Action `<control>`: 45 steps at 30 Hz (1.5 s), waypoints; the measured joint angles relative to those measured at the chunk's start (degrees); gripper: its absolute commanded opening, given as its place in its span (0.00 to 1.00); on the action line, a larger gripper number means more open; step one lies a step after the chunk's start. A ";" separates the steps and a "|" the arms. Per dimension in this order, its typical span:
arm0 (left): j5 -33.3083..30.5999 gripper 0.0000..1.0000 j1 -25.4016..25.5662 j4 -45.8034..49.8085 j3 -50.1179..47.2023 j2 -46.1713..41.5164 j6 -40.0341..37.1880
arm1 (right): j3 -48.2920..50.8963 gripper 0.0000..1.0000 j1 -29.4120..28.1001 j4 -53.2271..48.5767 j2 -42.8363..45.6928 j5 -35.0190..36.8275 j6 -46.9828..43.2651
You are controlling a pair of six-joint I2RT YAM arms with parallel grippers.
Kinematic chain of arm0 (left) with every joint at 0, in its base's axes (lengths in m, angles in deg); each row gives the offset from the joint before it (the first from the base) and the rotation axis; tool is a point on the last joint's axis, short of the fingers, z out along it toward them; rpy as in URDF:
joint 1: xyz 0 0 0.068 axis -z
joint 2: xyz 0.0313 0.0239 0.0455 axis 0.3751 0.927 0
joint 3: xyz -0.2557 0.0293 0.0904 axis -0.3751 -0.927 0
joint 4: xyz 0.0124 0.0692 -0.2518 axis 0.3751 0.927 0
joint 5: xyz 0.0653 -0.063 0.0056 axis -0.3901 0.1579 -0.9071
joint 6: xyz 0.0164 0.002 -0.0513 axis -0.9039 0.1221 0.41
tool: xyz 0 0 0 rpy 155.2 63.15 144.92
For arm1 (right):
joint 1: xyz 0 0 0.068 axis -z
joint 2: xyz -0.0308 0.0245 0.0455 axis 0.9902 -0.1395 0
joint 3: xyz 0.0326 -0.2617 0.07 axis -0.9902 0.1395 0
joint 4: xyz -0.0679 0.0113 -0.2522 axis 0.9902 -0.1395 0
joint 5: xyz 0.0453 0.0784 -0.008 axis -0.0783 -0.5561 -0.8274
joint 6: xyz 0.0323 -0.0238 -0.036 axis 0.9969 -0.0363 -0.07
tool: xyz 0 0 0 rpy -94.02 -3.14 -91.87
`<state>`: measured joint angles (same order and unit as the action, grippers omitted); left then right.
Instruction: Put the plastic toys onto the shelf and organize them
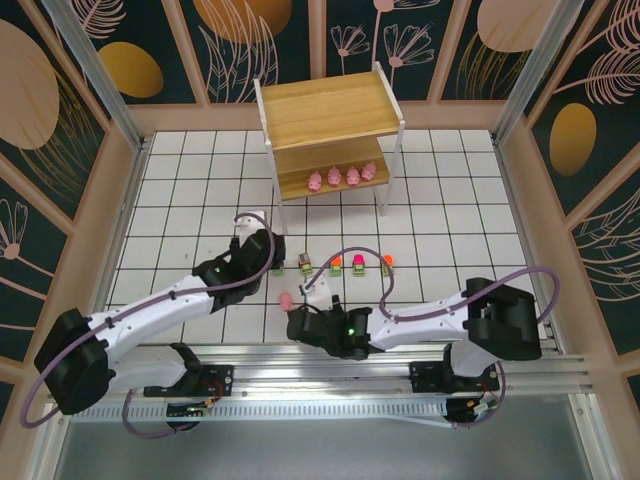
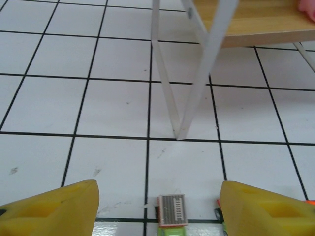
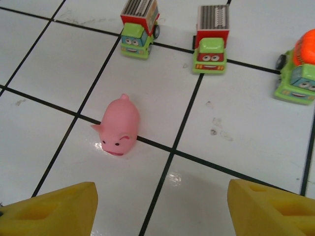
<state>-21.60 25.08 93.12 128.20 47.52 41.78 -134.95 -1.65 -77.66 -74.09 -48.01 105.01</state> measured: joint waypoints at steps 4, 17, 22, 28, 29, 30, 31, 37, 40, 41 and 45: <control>1.73 0.77 -2.29 -2.38 -2.40 -0.72 -0.33 | -2.95 0.72 0.00 0.04 -3.85 -1.01 -0.02; 4.90 0.99 -5.18 -12.24 -11.39 -0.61 -2.47 | -9.18 0.81 3.10 -0.15 -10.75 -5.70 -0.02; 4.87 0.99 -5.22 -16.57 -13.86 -0.59 -3.37 | -11.54 0.76 3.91 -0.90 -12.96 -6.93 -0.07; 4.83 0.99 -5.60 -18.95 -14.43 -0.90 -3.41 | -15.08 0.70 4.31 -1.64 -16.09 -7.96 -0.26; 4.81 0.99 -5.64 -18.95 -14.43 -1.01 -3.41 | -15.50 0.68 4.46 -1.88 -16.50 -7.98 -0.28; 4.81 0.99 -5.86 -18.97 -14.45 -1.11 -3.41 | -15.85 0.67 4.70 -2.10 -16.87 -8.02 -0.28; 4.68 0.99 -5.95 -19.17 -14.53 -1.25 -3.39 | -16.06 0.66 4.94 -2.32 -17.18 -8.02 -0.26; 5.46 0.99 -6.80 -19.37 -14.64 -1.68 -3.91 | -16.74 0.64 5.90 -4.00 -18.51 -8.17 -0.24; 6.67 0.99 -7.50 -19.45 -14.64 -1.55 -4.26 | -17.42 0.62 5.99 -4.74 -19.37 -8.17 -0.24; 7.15 0.99 -7.58 -19.65 -14.64 -1.36 -4.28 | -17.73 0.61 5.99 -4.94 -19.65 -8.17 -0.24; 7.67 0.99 -7.93 -19.80 -14.64 -0.92 -4.28 | -19.02 0.56 5.99 -6.14 -20.57 -8.13 0.17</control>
<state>-13.93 17.15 73.31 113.55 46.60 37.49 -153.97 4.33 -83.80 -94.66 -56.14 105.19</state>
